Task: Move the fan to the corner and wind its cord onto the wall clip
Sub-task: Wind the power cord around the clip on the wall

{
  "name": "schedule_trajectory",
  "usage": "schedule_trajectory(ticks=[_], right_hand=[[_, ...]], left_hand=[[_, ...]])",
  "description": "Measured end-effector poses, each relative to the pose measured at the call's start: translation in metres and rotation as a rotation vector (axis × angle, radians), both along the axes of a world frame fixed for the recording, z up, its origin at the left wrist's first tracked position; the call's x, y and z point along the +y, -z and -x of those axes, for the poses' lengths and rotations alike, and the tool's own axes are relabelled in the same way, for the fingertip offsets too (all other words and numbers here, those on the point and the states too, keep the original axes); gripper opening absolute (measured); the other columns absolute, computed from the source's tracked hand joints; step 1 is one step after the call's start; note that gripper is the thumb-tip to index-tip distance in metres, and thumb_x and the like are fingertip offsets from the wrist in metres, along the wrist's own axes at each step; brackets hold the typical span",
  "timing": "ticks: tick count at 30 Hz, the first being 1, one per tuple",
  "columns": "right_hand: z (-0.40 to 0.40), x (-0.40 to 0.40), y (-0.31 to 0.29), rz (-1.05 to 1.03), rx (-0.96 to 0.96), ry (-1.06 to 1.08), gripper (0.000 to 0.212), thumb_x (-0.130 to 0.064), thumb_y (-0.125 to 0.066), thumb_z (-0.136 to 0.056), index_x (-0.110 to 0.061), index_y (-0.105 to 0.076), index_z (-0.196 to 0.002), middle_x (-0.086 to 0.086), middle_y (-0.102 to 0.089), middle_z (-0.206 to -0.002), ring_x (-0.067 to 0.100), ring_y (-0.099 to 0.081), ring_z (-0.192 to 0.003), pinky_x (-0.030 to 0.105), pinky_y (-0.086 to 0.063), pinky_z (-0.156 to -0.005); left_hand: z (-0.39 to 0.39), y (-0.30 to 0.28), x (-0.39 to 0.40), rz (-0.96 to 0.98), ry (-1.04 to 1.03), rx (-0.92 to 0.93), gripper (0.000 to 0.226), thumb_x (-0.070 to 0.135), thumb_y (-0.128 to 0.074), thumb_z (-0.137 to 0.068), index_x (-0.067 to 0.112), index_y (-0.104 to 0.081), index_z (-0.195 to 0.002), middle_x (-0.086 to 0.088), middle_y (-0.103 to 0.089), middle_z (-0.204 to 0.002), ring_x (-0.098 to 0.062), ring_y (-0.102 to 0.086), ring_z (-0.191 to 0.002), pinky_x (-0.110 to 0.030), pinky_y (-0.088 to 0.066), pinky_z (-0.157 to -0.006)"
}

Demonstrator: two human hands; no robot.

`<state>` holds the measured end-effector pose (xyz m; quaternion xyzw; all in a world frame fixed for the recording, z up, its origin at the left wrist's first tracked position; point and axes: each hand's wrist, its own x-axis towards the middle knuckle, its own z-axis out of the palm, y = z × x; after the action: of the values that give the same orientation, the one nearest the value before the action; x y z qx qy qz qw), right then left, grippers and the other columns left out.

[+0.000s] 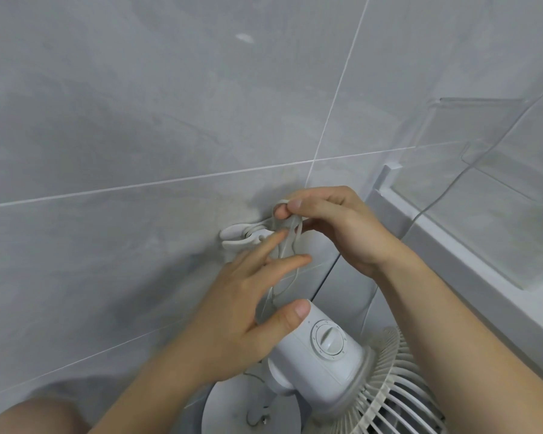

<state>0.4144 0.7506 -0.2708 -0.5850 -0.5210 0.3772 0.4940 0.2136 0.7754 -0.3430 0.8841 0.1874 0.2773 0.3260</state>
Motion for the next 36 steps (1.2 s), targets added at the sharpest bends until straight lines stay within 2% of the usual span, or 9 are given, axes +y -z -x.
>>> schedule_trajectory(ticks=[3,5,9,11,14,16,20,25,36], right_hand=[[0.000,0.000,0.001,-0.005,-0.021,-0.014,0.020,-0.022,-0.063,-0.090,-0.015,-0.082,-0.094,0.002,-0.079,-0.106,0.016,-0.069,-0.102,0.045,-0.048,-0.091],[-0.001,0.000,0.002,-0.005,-0.012,-0.013,0.021,-0.025,-0.063,-0.092,-0.018,-0.083,-0.093,0.003,-0.079,-0.107,0.019,-0.068,-0.104,0.049,-0.048,-0.093],[0.000,0.000,0.000,0.026,0.032,-0.012,0.038,-0.038,-0.053,-0.096,-0.011,-0.080,-0.101,0.006,-0.078,-0.110,0.015,-0.067,-0.102,0.036,-0.045,-0.086],[-0.001,0.001,-0.001,0.037,0.034,-0.001,0.045,-0.042,-0.051,-0.095,-0.007,-0.078,-0.103,0.007,-0.078,-0.111,0.016,-0.067,-0.103,0.037,-0.044,-0.086],[-0.003,0.001,-0.001,0.043,0.051,0.024,0.044,-0.044,-0.050,-0.095,-0.008,-0.076,-0.092,0.008,-0.078,-0.115,0.028,-0.065,-0.117,0.039,-0.042,-0.086],[-0.004,0.001,-0.001,0.048,0.054,0.052,0.041,-0.043,-0.051,-0.097,-0.010,-0.070,-0.082,0.009,-0.078,-0.113,0.033,-0.064,-0.117,0.039,-0.042,-0.084],[-0.007,0.002,0.001,0.091,0.013,0.213,0.042,-0.034,-0.051,-0.103,-0.014,-0.057,-0.067,0.008,-0.079,-0.091,0.022,-0.060,-0.081,0.036,-0.045,-0.072],[-0.014,0.000,0.006,0.258,-0.125,0.263,0.041,-0.031,-0.057,-0.100,-0.017,-0.052,-0.062,0.002,-0.069,-0.070,0.019,-0.051,-0.063,0.033,-0.044,-0.064],[-0.007,-0.002,0.019,0.571,-0.310,-0.094,0.028,-0.030,-0.056,-0.102,-0.013,-0.078,-0.100,0.000,-0.077,-0.085,0.017,-0.058,-0.073,0.032,-0.052,-0.072]], left_hand=[[-0.002,-0.002,-0.003,0.016,0.041,-0.028,0.054,0.060,-0.047,-0.093,0.048,-0.040,-0.145,0.025,-0.018,-0.163,0.003,-0.011,-0.151,-0.022,-0.012,-0.120],[-0.002,-0.004,-0.004,0.040,0.039,-0.066,0.050,0.055,-0.049,-0.095,0.042,-0.046,-0.143,0.025,-0.034,-0.154,-0.005,-0.027,-0.148,-0.029,-0.025,-0.118],[0.003,-0.009,-0.001,0.049,-0.120,-0.228,0.019,0.039,-0.055,-0.095,0.032,-0.062,-0.111,0.020,-0.060,-0.103,-0.011,-0.059,-0.103,-0.021,-0.043,-0.084],[0.008,-0.012,0.002,0.092,-0.235,-0.311,0.006,0.033,-0.058,-0.093,0.028,-0.061,-0.092,0.009,-0.062,-0.083,-0.015,-0.059,-0.080,-0.025,-0.045,-0.069],[0.017,-0.017,0.011,0.135,-0.402,-0.370,0.010,0.034,-0.062,-0.089,0.025,-0.056,-0.088,0.004,-0.062,-0.074,-0.018,-0.056,-0.063,-0.025,-0.043,-0.057],[0.023,-0.016,0.019,0.086,-0.479,-0.352,0.011,0.033,-0.061,-0.089,0.028,-0.055,-0.098,0.006,-0.065,-0.073,-0.017,-0.058,-0.061,-0.029,-0.047,-0.059],[0.036,-0.016,0.031,-0.168,-0.634,-0.208,0.032,0.030,-0.057,-0.092,0.037,-0.061,-0.123,0.010,-0.065,-0.067,-0.018,-0.061,-0.053,-0.038,-0.053,-0.055],[0.041,-0.015,0.032,-0.286,-0.712,-0.106,0.035,0.026,-0.057,-0.088,0.039,-0.071,-0.117,0.003,-0.060,-0.051,-0.027,-0.058,-0.046,-0.033,-0.049,-0.049],[0.037,0.003,0.033,-0.235,-0.755,0.280,0.031,0.037,-0.062,-0.085,0.052,-0.069,-0.110,0.004,-0.075,-0.076,-0.030,-0.071,-0.076,-0.038,-0.056,-0.063]])
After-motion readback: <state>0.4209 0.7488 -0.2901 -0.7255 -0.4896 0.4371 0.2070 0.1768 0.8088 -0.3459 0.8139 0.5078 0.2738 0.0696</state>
